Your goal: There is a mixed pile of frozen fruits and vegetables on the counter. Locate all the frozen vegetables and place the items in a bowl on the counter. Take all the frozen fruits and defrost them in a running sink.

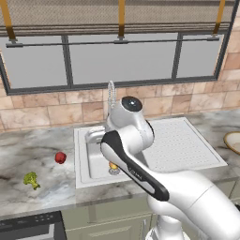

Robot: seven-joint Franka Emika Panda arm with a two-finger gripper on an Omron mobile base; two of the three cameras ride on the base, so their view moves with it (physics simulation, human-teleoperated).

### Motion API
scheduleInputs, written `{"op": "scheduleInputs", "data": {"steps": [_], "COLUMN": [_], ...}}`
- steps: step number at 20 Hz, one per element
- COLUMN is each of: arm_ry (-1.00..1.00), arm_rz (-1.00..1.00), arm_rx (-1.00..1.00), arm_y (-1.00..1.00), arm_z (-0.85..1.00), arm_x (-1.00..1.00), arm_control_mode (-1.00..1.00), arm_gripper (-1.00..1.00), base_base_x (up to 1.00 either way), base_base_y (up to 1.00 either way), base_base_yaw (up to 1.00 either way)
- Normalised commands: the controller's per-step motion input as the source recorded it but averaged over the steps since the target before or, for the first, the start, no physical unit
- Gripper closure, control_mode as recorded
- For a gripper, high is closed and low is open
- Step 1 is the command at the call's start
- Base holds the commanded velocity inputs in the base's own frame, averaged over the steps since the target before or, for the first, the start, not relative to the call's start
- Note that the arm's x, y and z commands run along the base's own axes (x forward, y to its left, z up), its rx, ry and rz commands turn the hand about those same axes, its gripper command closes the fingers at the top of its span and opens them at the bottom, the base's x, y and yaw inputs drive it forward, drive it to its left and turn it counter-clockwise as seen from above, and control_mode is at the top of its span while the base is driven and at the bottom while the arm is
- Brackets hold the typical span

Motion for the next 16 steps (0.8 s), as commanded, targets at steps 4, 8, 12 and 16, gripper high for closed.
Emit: {"op": "scheduleInputs", "data": {"steps": [4, 8, 12, 16], "arm_ry": [0.02, 0.03, 0.03, 0.03], "arm_rz": [-0.02, -0.02, 0.0, 0.0], "arm_rx": [0.0, 0.0, 0.0, 0.0], "arm_y": [-0.14, -0.19, -0.29, -0.2], "arm_z": [-0.01, -0.09, -0.17, -0.17], "arm_x": [0.09, 0.11, 0.08, 0.1], "arm_control_mode": [-1.0, -1.0, -1.0, -1.0], "arm_gripper": [1.0, 1.0, 1.0, 1.0], "base_base_x": [0.0, 0.0, 0.0, 0.0], "base_base_y": [0.0, 0.0, 0.0, 0.0], "base_base_yaw": [0.0, 0.0, 0.0, 0.0]}}
